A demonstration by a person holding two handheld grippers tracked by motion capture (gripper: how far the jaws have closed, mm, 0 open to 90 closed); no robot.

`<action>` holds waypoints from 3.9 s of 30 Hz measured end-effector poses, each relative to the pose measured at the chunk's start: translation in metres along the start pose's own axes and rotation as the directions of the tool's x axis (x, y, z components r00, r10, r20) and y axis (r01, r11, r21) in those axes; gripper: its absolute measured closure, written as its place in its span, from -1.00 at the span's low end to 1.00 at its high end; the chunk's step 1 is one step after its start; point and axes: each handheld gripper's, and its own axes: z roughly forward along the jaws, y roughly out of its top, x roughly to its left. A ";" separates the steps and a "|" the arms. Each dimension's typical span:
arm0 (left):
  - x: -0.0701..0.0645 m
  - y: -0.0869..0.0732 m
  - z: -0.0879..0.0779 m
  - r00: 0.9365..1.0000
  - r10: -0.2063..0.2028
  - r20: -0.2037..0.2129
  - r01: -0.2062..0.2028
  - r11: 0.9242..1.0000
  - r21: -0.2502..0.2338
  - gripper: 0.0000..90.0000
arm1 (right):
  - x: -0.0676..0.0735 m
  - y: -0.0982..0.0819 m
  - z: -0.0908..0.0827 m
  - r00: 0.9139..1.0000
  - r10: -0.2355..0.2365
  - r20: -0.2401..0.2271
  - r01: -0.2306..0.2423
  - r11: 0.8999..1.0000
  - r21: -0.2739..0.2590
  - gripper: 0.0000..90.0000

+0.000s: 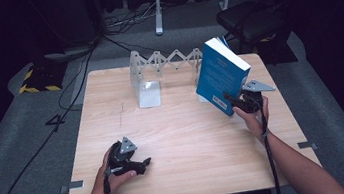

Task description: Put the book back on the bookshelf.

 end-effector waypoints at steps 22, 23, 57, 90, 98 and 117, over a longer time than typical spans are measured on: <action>0.000 0.000 0.000 1.000 0.003 0.001 -0.003 1.000 0.001 -0.68 | 0.001 -0.015 -0.015 0.993 -0.114 -0.028 0.115 0.993 0.040 0.38; 0.000 0.000 0.000 1.000 0.003 0.001 -0.003 1.000 0.001 -0.68 | 0.003 -0.016 -0.015 0.994 -0.112 -0.016 0.112 0.993 0.036 0.38; 0.000 0.001 0.001 1.000 0.004 0.005 -0.004 1.000 0.002 -0.69 | 0.037 -0.008 0.005 0.993 -0.001 0.120 -0.003 1.000 0.027 0.38; -0.001 0.004 0.003 1.000 0.023 0.013 -0.023 1.000 0.006 -0.70 | 0.049 -0.005 0.016 0.982 0.050 0.184 -0.053 0.998 0.014 0.38; -0.001 0.004 0.003 1.000 0.022 0.015 -0.022 1.000 0.007 -0.70 | 0.038 -0.002 0.019 0.990 0.030 0.136 -0.035 0.999 0.032 0.36; -0.001 0.003 0.003 1.000 0.015 0.014 -0.015 1.000 0.006 -0.70 | 0.011 0.015 -0.024 0.988 -0.138 -0.075 0.145 0.984 0.107 0.11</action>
